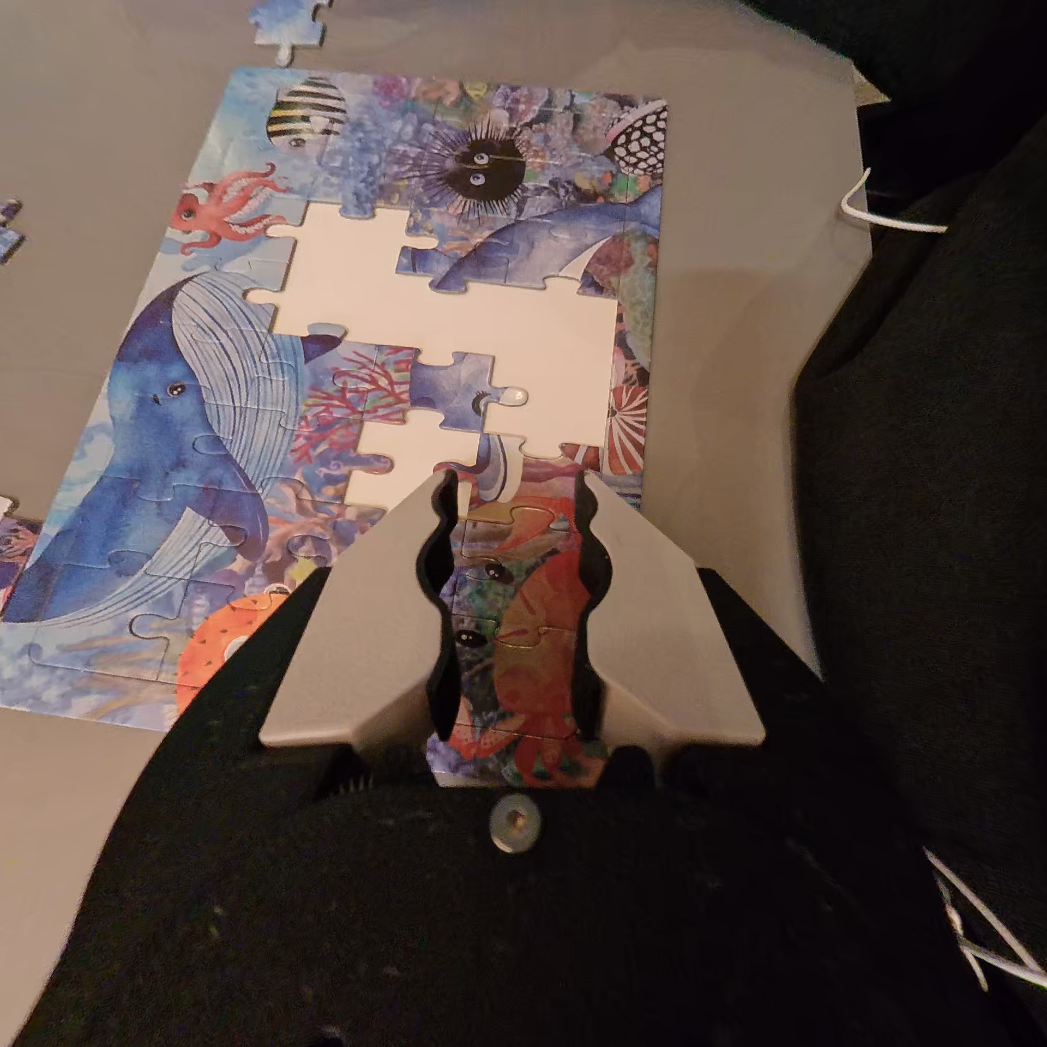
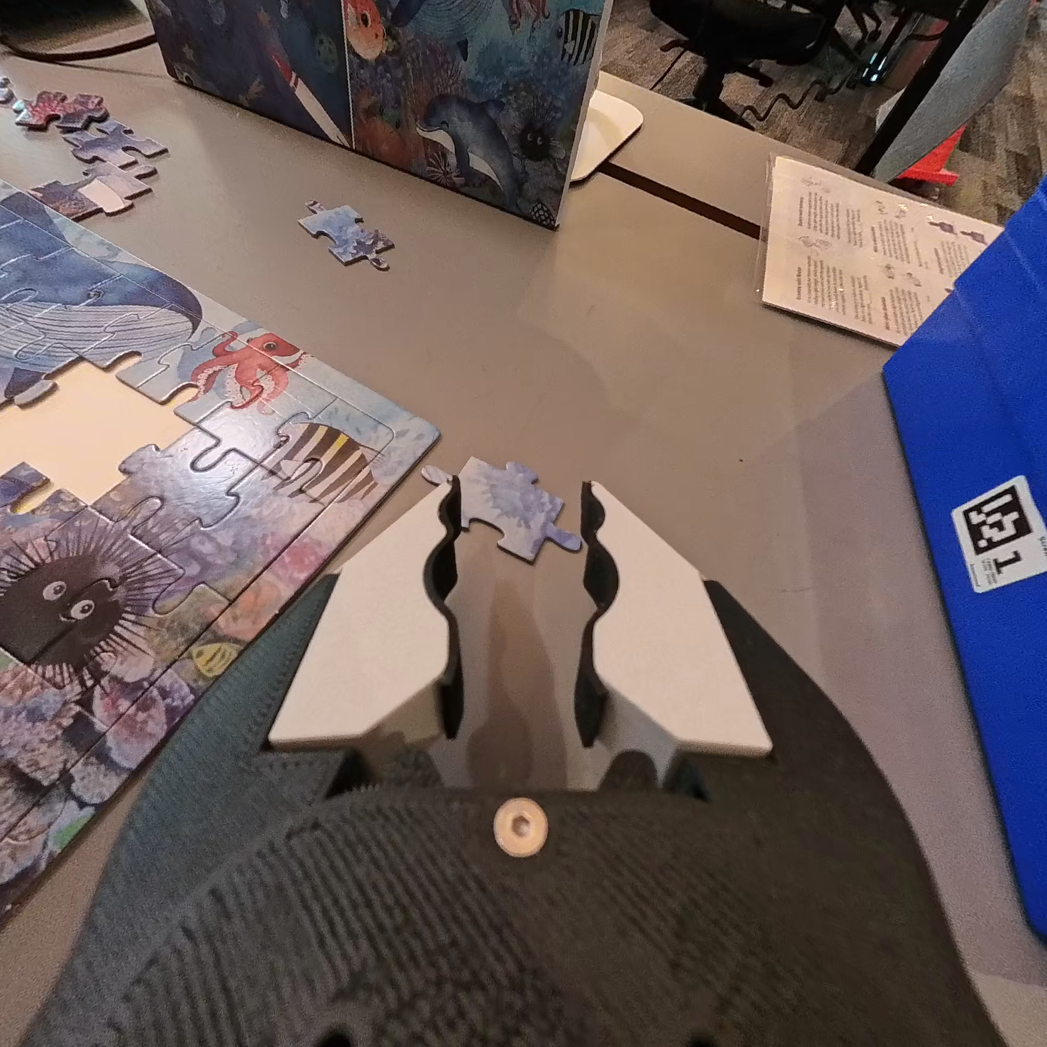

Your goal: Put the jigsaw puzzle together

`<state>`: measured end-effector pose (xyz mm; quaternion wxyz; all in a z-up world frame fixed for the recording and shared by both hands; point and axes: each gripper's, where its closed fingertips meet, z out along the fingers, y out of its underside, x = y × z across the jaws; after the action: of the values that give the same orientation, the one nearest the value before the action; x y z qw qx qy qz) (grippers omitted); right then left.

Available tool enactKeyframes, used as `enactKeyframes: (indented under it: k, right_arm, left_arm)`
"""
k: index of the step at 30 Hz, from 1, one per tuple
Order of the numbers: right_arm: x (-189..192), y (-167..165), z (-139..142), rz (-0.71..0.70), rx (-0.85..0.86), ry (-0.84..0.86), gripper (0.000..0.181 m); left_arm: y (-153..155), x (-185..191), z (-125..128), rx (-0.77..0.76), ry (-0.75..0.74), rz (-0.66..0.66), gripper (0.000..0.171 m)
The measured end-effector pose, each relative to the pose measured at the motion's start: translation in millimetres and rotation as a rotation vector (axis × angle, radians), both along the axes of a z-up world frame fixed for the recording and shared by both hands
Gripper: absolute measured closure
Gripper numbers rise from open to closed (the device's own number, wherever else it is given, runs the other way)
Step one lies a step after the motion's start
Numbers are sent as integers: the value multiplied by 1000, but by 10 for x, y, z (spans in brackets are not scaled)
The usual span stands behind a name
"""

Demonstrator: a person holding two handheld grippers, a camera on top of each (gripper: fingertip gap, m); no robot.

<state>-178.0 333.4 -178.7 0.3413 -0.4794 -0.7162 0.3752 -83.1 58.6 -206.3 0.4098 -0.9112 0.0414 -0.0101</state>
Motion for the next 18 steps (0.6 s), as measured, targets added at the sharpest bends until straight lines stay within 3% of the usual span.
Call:
enactKeyframes:
  k: [4, 13, 18]
  right_arm:
    - [0, -2, -5, 1, 3, -2, 140]
    - [-1, -5, -7, 2, 4, -2, 140]
    - [0, -6, -6, 2, 6, -2, 140]
  left_arm:
    - [-19, -29, -48, -24, 6, 12, 147]
    - [-29, -20, -91, -45, -14, 10, 141]
    - [-14, -63, 4, 4, 25, 25, 143]
